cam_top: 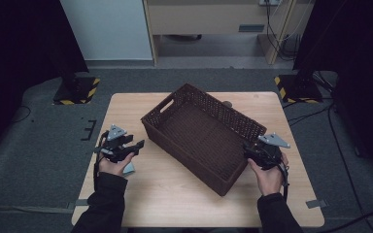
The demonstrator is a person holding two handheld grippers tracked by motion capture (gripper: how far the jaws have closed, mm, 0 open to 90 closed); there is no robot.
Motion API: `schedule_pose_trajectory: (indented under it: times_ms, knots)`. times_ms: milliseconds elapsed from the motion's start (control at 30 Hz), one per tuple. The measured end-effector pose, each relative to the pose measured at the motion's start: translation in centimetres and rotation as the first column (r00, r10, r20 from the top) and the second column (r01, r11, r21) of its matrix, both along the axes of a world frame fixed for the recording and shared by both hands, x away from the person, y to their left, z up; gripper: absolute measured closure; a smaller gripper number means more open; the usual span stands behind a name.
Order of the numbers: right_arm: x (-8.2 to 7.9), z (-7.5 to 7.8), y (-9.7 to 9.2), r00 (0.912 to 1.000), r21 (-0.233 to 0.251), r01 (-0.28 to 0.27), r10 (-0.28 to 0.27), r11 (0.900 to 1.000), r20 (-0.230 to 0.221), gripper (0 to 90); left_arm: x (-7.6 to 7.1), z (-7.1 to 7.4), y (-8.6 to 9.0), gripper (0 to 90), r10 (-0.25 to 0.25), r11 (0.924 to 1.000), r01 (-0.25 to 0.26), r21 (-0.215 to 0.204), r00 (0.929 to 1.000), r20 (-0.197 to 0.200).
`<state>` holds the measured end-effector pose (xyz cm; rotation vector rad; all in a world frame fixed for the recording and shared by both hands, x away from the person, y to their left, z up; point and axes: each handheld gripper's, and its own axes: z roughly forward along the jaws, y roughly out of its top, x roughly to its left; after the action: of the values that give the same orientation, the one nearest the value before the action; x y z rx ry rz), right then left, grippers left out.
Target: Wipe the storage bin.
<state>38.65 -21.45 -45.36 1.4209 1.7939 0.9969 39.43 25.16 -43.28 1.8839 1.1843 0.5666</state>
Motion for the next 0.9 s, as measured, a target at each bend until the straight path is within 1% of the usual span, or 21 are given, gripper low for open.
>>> schedule_pose_trajectory:
  times_ms: [67, 133, 233, 300, 333, 367, 400, 433, 567, 667, 767, 833, 867, 900]
  knots:
    - [0.2, -0.1, -0.1, 0.9999, 0.006, 0.012, -0.012, 0.9999, 0.002, 33.0, 0.1, 0.0, 0.1, 45.7, -0.001, 1.0, 0.001, -0.001, 1.0, -0.001]
    - [-0.1, 0.1, -0.2, 0.9998, 0.007, 0.013, -0.013, 0.9999, 0.013, 32.2, 0.1, 0.0, 0.2, 45.9, 0.002, 1.0, -0.002, -0.007, 1.0, 0.0]
    - [-1.1, 0.3, 0.2, 0.9998, 0.02, -0.011, 0.01, 0.9997, 0.015, 28.8, 0.1, 0.1, 0.5, 46.0, 0.004, 1.0, -0.004, -0.006, 1.0, 0.005]
    - [-1.6, 0.1, 0.8, 0.9997, 0.024, -0.022, 0.023, 0.9994, -0.006, 28.3, 0.1, 0.1, 0.6, 46.0, 0.01, 0.9999, -0.01, -0.006, 0.9999, 0.006]
    - [-1.8, -0.1, 1.1, 0.9992, 0.04, -0.033, 0.034, 0.9987, -0.019, 26.3, 0.2, 0.1, 0.6, 46.1, 0.011, 0.9999, -0.011, -0.002, 0.9999, 0.005]
    - [-1.8, -0.2, 1.3, 0.9994, 0.031, -0.028, 0.029, 0.9991, -0.021, 26.9, 0.2, 0.1, 0.7, 46.3, 0.012, 0.9999, -0.012, 0.0, 0.9999, 0.004]
    - [-1.8, -0.3, 1.5, 0.9995, -0.002, -0.022, 0.021, 0.9998, -0.025, 28.4, 0.3, 0.1, 0.7, 46.3, 0.014, 0.9999, -0.014, 0.0, 0.9999, 0.002]
    - [-1.7, -0.3, 1.4, 0.9995, -0.006, -0.017, 0.016, 0.9998, -0.025, 29.0, 0.3, 0.1, 0.7, 46.3, 0.017, 0.9999, -0.017, -0.003, 0.9999, 0.004]
    - [-1.0, -0.4, 0.9, 0.9997, -0.005, -0.007, 0.007, 1.0, -0.025, 33.1, 0.7, 0.0, 0.8, 46.2, 0.015, 0.9998, -0.015, 0.009, 0.9999, 0.003]
    - [-0.4, -0.4, 0.3, 0.9996, -0.006, 0.001, -0.002, 1.0, -0.028, 34.6, 1.2, 0.1, 0.8, 46.0, 0.014, 0.9999, -0.014, 0.006, 0.9999, 0.008]
    - [-0.6, -0.2, 0.0, 0.9998, 0.005, 0.006, -0.006, 1.0, -0.017, 32.0, 1.6, 0.4, 0.8, 46.0, 0.007, 0.9999, -0.007, -0.015, 0.9999, 0.01]
    - [-1.1, -0.2, 0.2, 0.9998, 0.01, -0.009, 0.01, 0.9999, -0.016, 29.6, 1.7, 0.6, 0.8, 45.8, 0.003, 1.0, -0.002, -0.004, 0.9998, 0.021]
    - [-1.3, -0.2, 0.4, 0.9995, 0.017, -0.02, 0.021, 0.9997, -0.023, 30.0, 1.7, 0.7, 0.9, 45.8, -0.001, 1.0, 0.001, -0.003, 0.9997, 0.024]
    - [-1.4, -0.2, 0.6, 0.9994, 0.008, -0.023, 0.023, 0.9997, -0.026, 30.2, 1.8, 0.9, 1.0, 45.7, -0.002, 1.0, 0.002, -0.007, 0.9996, 0.029]
